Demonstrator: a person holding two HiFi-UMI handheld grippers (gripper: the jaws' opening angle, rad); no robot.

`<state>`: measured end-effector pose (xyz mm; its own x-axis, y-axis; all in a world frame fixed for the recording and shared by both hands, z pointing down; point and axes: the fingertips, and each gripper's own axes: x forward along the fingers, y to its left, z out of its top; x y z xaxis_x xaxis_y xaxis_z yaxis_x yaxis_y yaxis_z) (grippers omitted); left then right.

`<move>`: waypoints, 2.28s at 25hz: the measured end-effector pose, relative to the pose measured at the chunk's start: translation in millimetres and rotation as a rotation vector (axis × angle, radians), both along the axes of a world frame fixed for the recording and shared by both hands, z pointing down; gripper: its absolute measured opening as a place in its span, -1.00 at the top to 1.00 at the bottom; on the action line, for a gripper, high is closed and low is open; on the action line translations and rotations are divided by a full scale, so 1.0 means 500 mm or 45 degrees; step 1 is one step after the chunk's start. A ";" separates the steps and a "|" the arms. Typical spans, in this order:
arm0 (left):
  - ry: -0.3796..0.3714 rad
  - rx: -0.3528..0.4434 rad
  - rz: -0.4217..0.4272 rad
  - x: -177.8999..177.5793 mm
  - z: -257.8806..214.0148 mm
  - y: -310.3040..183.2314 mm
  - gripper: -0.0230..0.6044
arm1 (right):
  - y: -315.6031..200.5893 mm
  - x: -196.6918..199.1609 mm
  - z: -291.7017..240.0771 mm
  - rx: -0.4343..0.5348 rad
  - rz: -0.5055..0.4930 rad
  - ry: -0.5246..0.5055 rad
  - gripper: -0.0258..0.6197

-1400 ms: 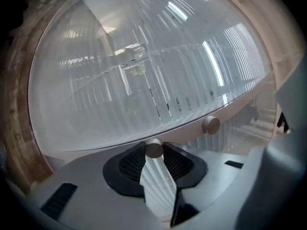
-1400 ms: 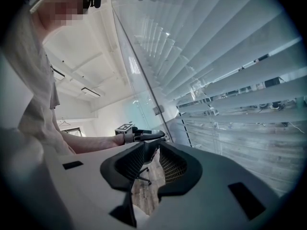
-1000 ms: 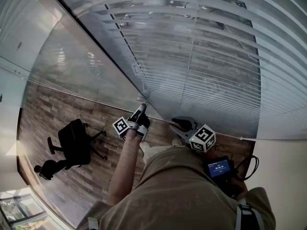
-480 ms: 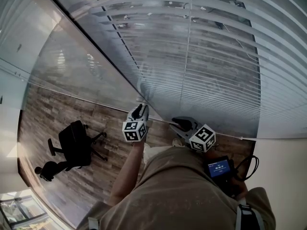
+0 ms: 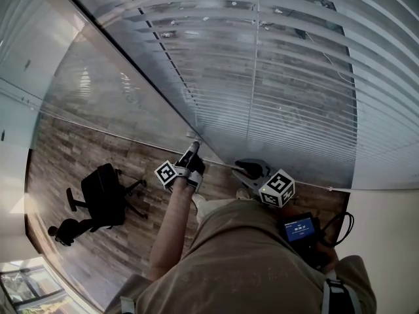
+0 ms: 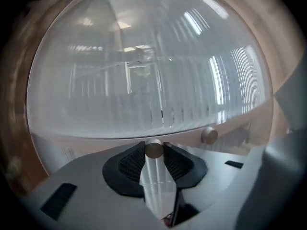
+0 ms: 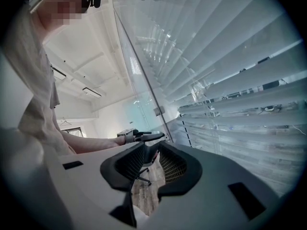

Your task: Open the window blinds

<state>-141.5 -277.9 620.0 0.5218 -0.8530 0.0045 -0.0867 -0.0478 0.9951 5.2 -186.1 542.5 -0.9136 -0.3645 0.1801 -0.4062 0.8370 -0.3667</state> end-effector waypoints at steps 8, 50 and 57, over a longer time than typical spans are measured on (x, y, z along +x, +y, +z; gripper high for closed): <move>0.574 -0.083 -0.149 -0.013 0.025 0.005 0.51 | 0.004 -0.006 -0.003 0.002 -0.016 0.002 0.60; -1.110 0.196 0.119 0.009 0.001 -0.009 0.44 | 0.011 -0.006 0.010 -0.007 -0.024 0.004 0.60; -0.556 0.078 0.041 0.002 0.002 -0.011 0.52 | 0.012 -0.002 0.011 -0.012 -0.014 0.004 0.60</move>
